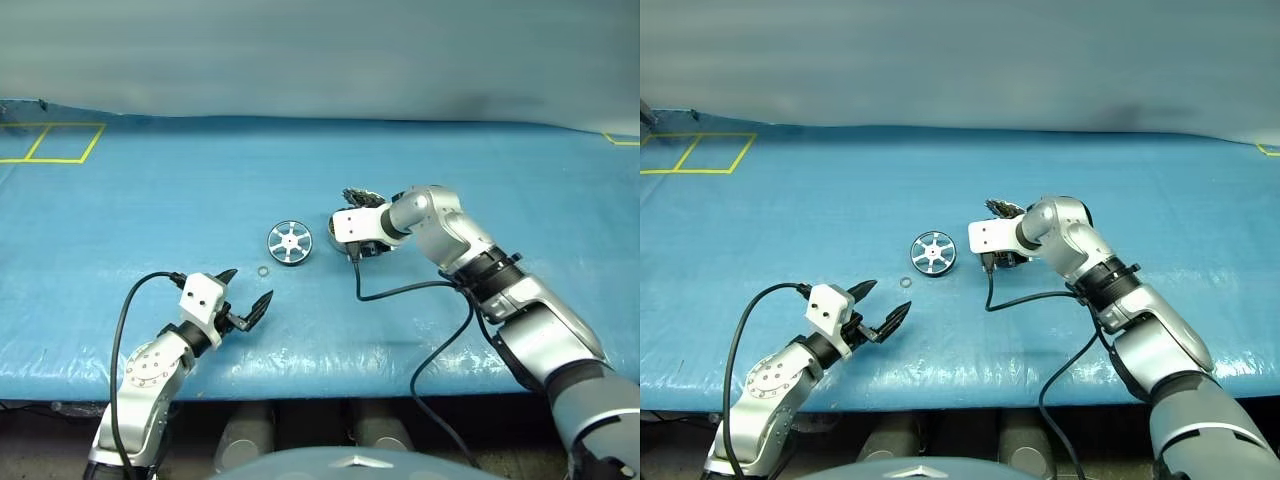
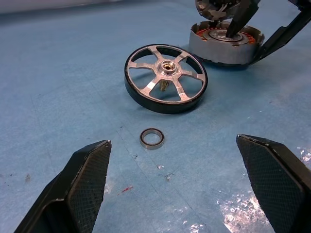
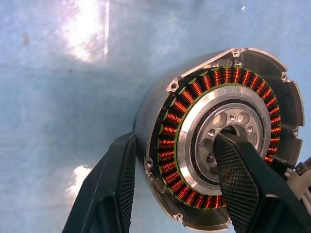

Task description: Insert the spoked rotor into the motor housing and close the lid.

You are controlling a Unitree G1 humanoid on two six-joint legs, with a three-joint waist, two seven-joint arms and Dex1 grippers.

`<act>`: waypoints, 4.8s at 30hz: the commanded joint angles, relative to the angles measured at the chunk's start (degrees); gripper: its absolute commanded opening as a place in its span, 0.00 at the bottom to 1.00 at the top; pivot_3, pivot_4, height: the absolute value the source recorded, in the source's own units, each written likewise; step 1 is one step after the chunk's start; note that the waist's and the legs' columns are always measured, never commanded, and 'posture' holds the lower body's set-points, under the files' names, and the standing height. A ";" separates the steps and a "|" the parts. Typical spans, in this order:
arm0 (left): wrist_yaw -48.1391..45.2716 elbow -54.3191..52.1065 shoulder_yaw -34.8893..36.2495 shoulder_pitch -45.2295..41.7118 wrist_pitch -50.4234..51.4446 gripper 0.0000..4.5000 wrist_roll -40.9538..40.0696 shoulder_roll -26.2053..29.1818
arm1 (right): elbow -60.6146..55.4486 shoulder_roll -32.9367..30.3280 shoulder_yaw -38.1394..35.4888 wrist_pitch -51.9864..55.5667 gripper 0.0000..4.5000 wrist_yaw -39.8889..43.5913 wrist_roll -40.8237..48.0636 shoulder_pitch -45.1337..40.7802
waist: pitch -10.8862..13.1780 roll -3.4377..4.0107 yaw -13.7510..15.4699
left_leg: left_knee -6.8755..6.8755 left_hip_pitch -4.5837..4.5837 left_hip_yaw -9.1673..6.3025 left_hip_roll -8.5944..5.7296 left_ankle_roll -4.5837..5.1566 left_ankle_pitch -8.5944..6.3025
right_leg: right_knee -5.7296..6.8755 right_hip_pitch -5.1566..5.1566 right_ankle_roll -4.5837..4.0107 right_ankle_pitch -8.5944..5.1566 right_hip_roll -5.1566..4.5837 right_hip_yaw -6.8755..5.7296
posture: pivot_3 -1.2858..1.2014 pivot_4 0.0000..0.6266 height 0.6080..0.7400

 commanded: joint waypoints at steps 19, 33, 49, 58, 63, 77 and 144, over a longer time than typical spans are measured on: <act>-1.53 -1.94 2.24 1.56 -3.80 1.00 1.30 3.22 | -37.73 4.04 4.36 24.34 0.46 0.17 -0.72 20.17 | -0.16 -0.24 -0.63 | 0.04 0.13 0.01 0.07 -0.01 0.00 | 0.03 0.10 -0.15 -0.24 0.02 -0.01 | 0.52 0.24 1.00; -2.51 -2.31 2.09 2.46 -4.14 1.00 0.90 3.48 | -38.89 5.82 8.18 25.55 0.46 -1.33 -0.14 20.45 | -0.21 -0.33 -0.80 | -0.07 0.70 0.01 0.15 -0.10 -0.06 | 0.00 0.58 -0.27 -0.33 0.05 -0.03 | 0.52 0.24 1.00; -3.22 -2.10 1.47 2.07 -3.35 1.00 0.90 3.32 | -41.74 6.09 8.44 26.76 0.46 -1.92 1.15 19.80 | -0.20 -0.34 -0.79 | -0.20 0.69 0.01 0.15 -0.13 -0.08 | -0.04 0.53 -0.31 -0.38 0.05 -0.04 | 0.52 0.24 1.00; -3.27 -1.69 1.05 1.69 -3.22 1.00 1.00 3.11 | -44.00 6.52 6.83 27.97 0.46 -3.19 1.97 17.91 | -0.17 -0.35 -0.74 | -0.28 0.65 0.01 0.15 -0.14 -0.08 | -0.05 0.47 -0.33 -0.41 0.04 -0.05 | 0.52 0.24 1.00; -3.33 -1.48 0.81 1.28 -3.22 1.00 1.06 2.99 | -43.08 5.75 7.69 28.13 0.69 -3.92 2.14 17.73 | -0.16 -0.35 -0.57 | -0.27 0.58 0.01 0.15 -0.14 -0.08 | -0.06 0.42 -0.33 -0.41 0.03 -0.06 | 0.52 0.24 1.00; -3.39 -1.71 0.84 1.50 -3.03 1.00 0.95 3.19 | -43.76 5.70 5.24 29.53 0.99 -7.00 4.65 17.09 | -0.14 -0.35 -0.53 | -0.28 0.54 0.01 0.13 -0.14 -0.08 | -0.07 0.37 -0.33 -0.41 0.01 -0.06 | 0.52 0.24 1.00; -25.41 30.19 -2.96 -26.84 -5.02 1.00 1.48 10.34 | -52.39 13.29 -33.21 -2.04 0.99 -32.55 46.36 63.39 | -0.08 -0.29 -0.02 | -0.04 -0.02 -0.02 0.12 -0.08 -0.05 | -0.04 -0.02 -0.22 -0.33 0.05 -0.08 | 0.52 0.24 1.00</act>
